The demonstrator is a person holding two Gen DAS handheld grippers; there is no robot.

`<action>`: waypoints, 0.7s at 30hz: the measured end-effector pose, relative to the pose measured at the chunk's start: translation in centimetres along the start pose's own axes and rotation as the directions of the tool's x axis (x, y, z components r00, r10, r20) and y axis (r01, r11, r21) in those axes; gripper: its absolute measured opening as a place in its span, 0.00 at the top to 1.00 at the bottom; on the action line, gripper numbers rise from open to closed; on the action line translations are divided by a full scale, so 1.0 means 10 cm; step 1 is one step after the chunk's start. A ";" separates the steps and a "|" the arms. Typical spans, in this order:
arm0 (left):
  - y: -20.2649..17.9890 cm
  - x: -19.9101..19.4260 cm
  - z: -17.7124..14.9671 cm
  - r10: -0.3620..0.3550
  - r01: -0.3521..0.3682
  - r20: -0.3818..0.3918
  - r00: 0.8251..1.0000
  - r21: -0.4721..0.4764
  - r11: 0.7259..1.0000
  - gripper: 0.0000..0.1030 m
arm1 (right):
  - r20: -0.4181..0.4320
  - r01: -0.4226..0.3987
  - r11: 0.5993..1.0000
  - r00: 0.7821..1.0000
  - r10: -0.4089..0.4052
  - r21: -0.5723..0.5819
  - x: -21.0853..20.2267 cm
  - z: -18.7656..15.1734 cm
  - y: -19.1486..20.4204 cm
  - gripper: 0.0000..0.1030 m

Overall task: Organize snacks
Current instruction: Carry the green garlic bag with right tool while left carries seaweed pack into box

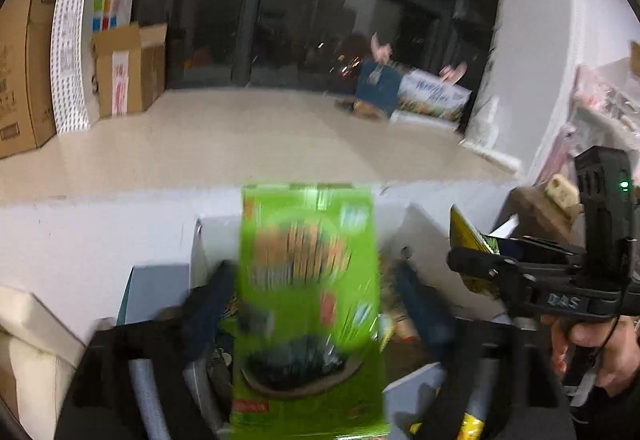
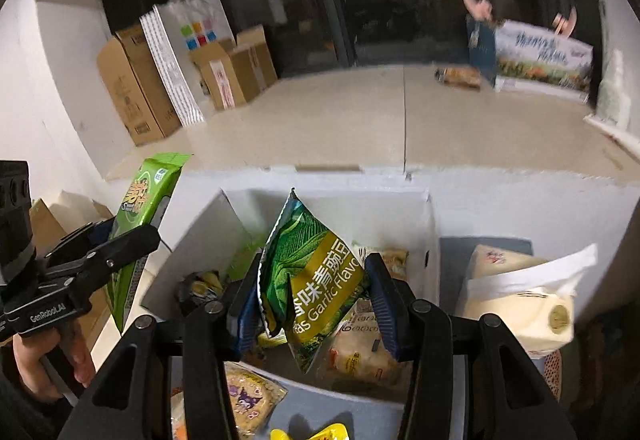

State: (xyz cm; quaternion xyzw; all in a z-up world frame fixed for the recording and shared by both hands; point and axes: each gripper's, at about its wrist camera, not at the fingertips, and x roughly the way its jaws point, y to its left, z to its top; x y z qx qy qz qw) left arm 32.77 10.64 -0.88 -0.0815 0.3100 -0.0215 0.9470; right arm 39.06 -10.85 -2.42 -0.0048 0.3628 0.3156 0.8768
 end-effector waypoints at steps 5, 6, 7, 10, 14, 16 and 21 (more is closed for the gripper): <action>0.04 0.09 -0.07 0.014 -0.014 0.000 1.000 -0.011 1.000 0.00 | 0.003 0.015 1.000 1.000 -0.015 0.024 0.12 -0.09 -0.09 0.00; 0.04 0.09 -0.08 0.028 -0.028 -0.002 1.000 0.002 1.000 0.00 | 0.010 0.019 1.000 1.000 -0.019 0.024 0.10 -0.08 -0.10 0.00; 0.04 0.10 -0.09 0.035 -0.035 -0.004 0.999 0.008 0.999 0.00 | 0.007 0.026 0.999 1.000 -0.026 0.022 0.09 -0.07 -0.11 0.00; 0.06 0.09 -0.11 0.032 -0.032 -0.007 0.999 0.000 0.999 0.00 | 0.016 0.038 0.999 0.999 -0.038 0.016 0.02 -0.06 -0.13 0.00; 0.05 -0.04 -0.14 0.027 -0.027 0.000 1.000 -0.003 1.000 0.00 | 0.046 0.013 1.000 0.999 -0.014 0.009 -0.14 -0.09 -0.10 0.00; 0.02 -0.21 -0.21 -0.015 0.015 0.022 1.000 0.009 1.000 0.00 | 0.072 -0.006 1.000 0.997 0.007 -0.009 -0.28 -0.17 -0.04 0.00; -0.18 -0.73 -0.51 -0.062 0.057 0.060 0.996 0.085 0.995 0.00 | 0.118 -0.096 0.994 0.988 0.103 -0.060 -0.76 -0.64 0.17 0.00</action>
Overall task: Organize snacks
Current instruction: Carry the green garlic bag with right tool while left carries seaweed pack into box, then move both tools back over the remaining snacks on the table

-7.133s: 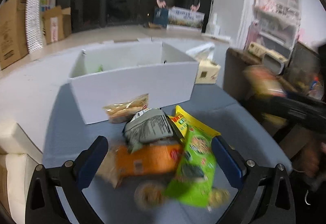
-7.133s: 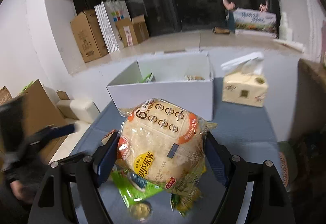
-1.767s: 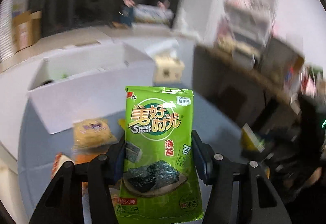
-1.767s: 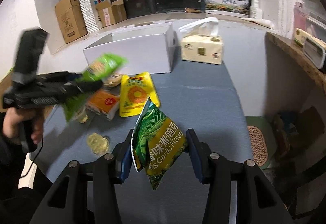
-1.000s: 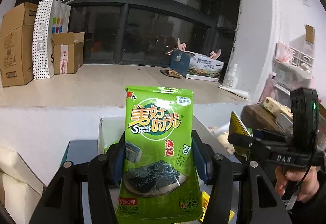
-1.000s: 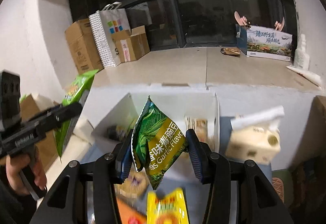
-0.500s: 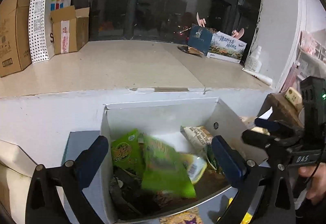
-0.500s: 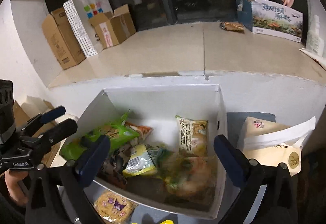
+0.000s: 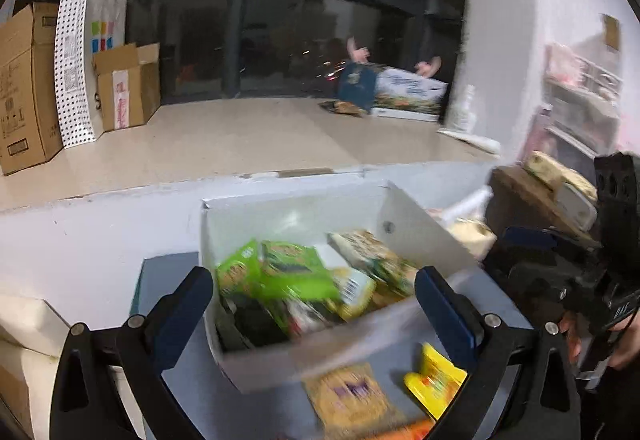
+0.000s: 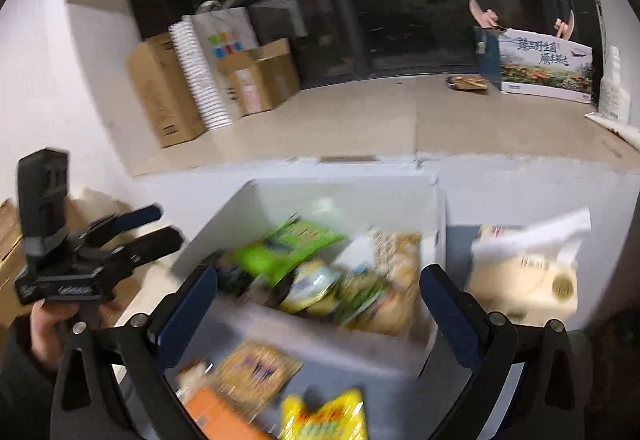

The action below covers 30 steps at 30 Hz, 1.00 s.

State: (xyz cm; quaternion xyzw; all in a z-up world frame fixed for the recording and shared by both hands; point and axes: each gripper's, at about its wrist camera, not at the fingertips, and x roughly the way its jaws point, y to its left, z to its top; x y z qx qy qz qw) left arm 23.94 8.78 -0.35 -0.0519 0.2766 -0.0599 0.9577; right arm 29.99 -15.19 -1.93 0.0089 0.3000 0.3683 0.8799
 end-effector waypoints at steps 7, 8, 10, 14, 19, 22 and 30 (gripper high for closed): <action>-0.31 -0.62 -0.63 -0.041 0.041 0.024 0.999 0.013 0.999 0.00 | 0.003 -0.070 0.997 0.998 0.070 0.033 -0.54 -0.81 0.24 0.00; -0.35 -0.71 -0.74 -0.043 0.043 0.025 0.999 0.010 0.999 0.00 | -0.004 -0.067 0.997 0.998 0.067 0.037 -0.61 -0.94 0.27 0.00; -0.42 -0.82 -0.91 -0.049 0.049 0.019 0.999 0.012 0.999 0.00 | -0.017 -0.063 0.998 0.998 0.064 0.030 -0.71 -1.14 0.31 0.00; -0.57 -1.08 -1.25 -0.065 0.065 -0.002 0.998 -0.003 0.998 0.00 | -0.042 -0.038 0.999 0.998 0.038 0.008 -0.83 -1.39 0.38 0.00; -0.77 -1.36 -1.49 -0.060 0.060 0.001 0.998 0.019 0.998 0.00 | -0.077 -0.007 1.000 0.997 0.005 -0.027 -0.76 -1.54 0.42 0.00; -0.84 -1.47 -1.57 -0.047 0.047 -0.001 0.999 0.039 0.998 0.00 | -0.115 0.006 0.999 0.993 -0.011 -0.042 -0.60 -1.55 0.42 0.00; -0.94 -1.57 -1.69 -0.061 0.061 -0.016 0.998 0.061 0.996 0.00 | -0.211 0.078 0.993 0.973 -0.096 -0.092 0.12 -1.42 0.32 0.00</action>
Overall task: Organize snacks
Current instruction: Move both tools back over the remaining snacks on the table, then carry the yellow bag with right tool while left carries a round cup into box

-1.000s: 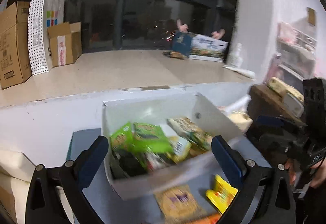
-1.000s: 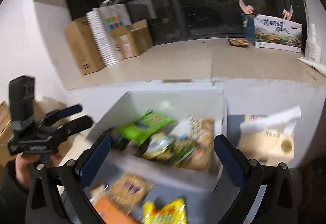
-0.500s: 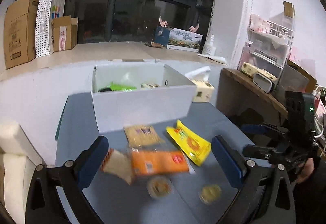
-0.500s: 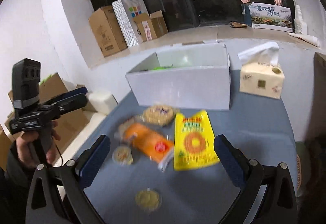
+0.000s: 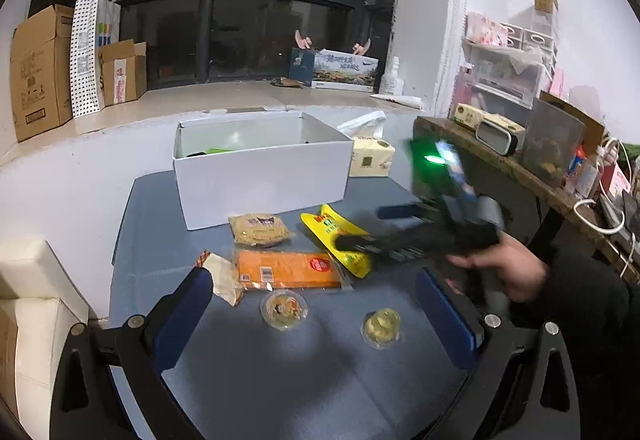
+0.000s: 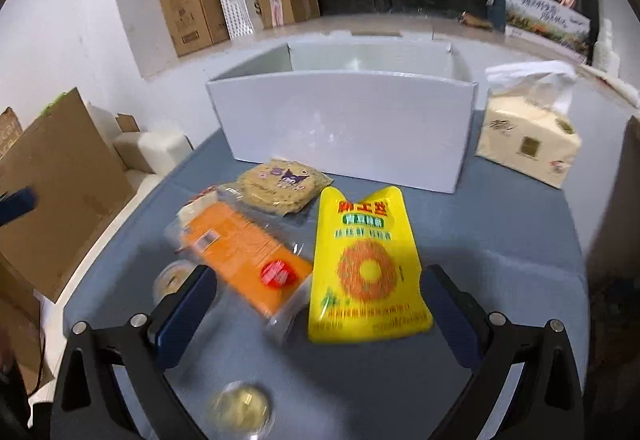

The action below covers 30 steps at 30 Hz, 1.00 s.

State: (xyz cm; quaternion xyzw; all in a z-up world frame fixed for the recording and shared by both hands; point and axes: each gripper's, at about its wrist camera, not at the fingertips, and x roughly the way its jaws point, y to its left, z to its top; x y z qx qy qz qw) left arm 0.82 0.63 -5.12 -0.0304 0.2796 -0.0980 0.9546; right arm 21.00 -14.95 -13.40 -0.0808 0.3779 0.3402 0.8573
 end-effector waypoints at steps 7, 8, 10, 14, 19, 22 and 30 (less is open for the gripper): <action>-0.06 0.04 -0.11 -0.017 0.017 -0.031 0.999 0.023 1.000 0.00 | -0.091 0.075 0.996 0.993 -0.080 -0.056 0.57 0.22 -0.06 0.00; -0.06 0.05 -0.13 -0.014 0.015 -0.033 0.999 0.022 1.000 0.00 | -0.102 0.080 0.995 0.991 -0.085 -0.059 0.63 0.24 -0.07 0.00; -0.04 0.06 -0.14 -0.023 0.023 -0.037 0.999 0.016 1.000 0.00 | -0.111 0.080 0.996 0.990 -0.085 -0.048 0.69 0.26 -0.10 0.00; -0.03 0.09 -0.15 -0.024 0.025 -0.043 0.999 0.012 1.000 0.00 | -0.176 0.084 0.996 0.981 -0.083 0.001 0.82 0.27 -0.21 0.04; 0.00 0.14 -0.15 -0.017 0.018 -0.048 0.999 0.005 1.000 0.00 | -0.148 0.077 0.997 0.986 -0.073 0.015 0.74 0.24 -0.28 0.31; 0.02 0.17 -0.16 -0.016 0.015 -0.056 0.998 -0.006 1.000 0.00 | -0.122 0.093 0.995 0.989 -0.088 0.034 0.62 0.27 -0.33 0.51; 0.16 0.61 -0.24 -0.011 0.009 -0.140 0.990 -0.017 1.000 0.00 | -0.010 0.046 0.998 0.999 -0.045 0.034 -0.06 0.26 -0.22 0.75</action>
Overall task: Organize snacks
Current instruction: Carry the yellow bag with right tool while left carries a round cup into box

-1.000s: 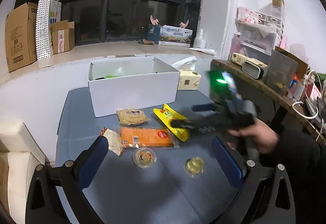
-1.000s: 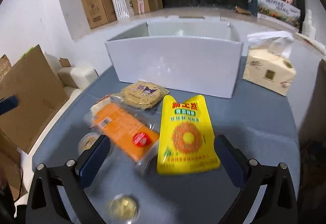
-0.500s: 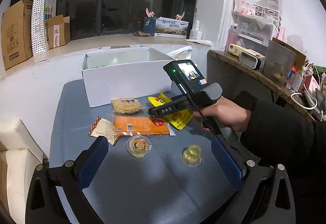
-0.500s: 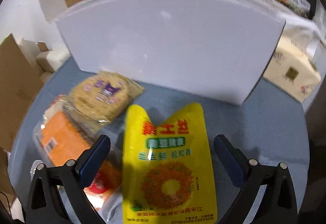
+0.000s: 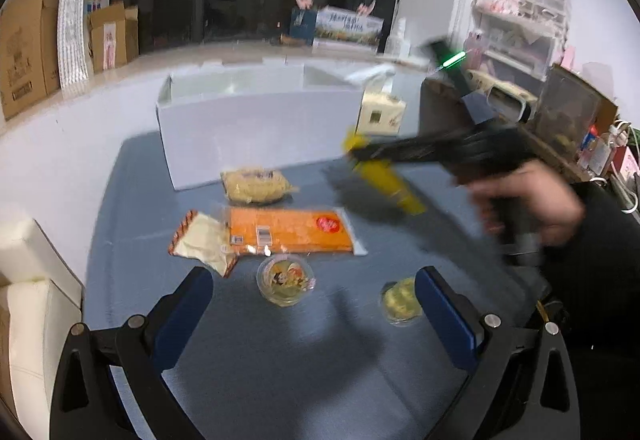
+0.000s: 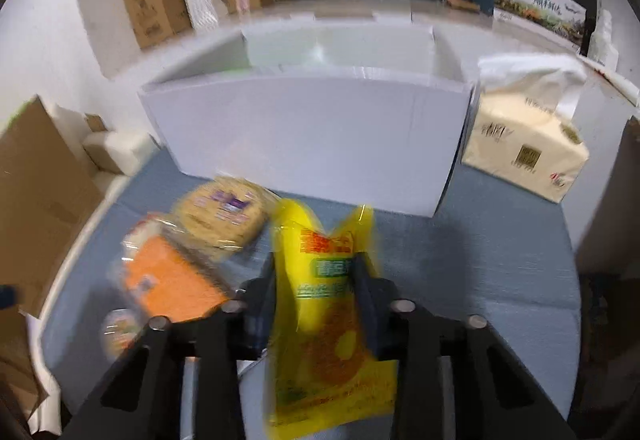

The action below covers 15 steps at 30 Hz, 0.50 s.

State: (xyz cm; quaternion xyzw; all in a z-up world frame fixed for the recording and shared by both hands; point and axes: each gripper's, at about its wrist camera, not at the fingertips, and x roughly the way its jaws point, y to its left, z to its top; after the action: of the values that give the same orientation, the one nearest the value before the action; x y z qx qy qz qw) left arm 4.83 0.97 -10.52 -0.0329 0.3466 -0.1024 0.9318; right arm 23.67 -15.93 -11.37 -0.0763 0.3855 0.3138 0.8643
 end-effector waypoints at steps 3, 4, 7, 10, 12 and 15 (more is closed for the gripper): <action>0.08 0.23 -0.03 -0.006 0.005 -0.043 0.999 -0.028 1.000 0.00 | 0.016 0.021 0.999 1.000 -0.020 -0.044 -0.20 -0.05 0.08 0.75; 0.10 0.29 -0.06 -0.007 0.005 -0.057 0.998 -0.033 0.999 0.00 | 0.014 0.020 0.999 1.000 -0.020 -0.046 -0.23 -0.07 0.07 0.75; 0.12 0.44 -0.10 0.002 -0.004 -0.087 0.996 -0.030 1.000 0.00 | 0.018 -0.011 0.999 1.000 0.012 -0.034 -0.29 -0.14 0.02 0.75; 0.17 0.56 -0.13 0.004 -0.009 -0.109 0.994 -0.045 0.999 0.00 | 0.037 -0.033 0.999 0.999 0.033 -0.016 -0.39 -0.24 0.05 0.75; 0.21 0.65 -0.12 0.013 -0.020 -0.127 0.992 -0.052 0.998 0.00 | 0.053 -0.058 0.998 0.997 0.057 0.003 -0.49 -0.28 0.06 0.75; 0.24 0.75 -0.11 0.018 -0.027 -0.141 0.990 -0.057 0.998 0.01 | 0.075 -0.043 0.999 0.996 0.044 -0.017 -0.66 -0.37 0.13 0.75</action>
State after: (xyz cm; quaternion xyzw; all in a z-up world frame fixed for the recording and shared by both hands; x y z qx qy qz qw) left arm 10.07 1.69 -16.48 -0.0491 0.4147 -0.0838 0.9048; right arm 17.27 -19.47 -9.03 -0.0627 0.3518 0.3379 0.8707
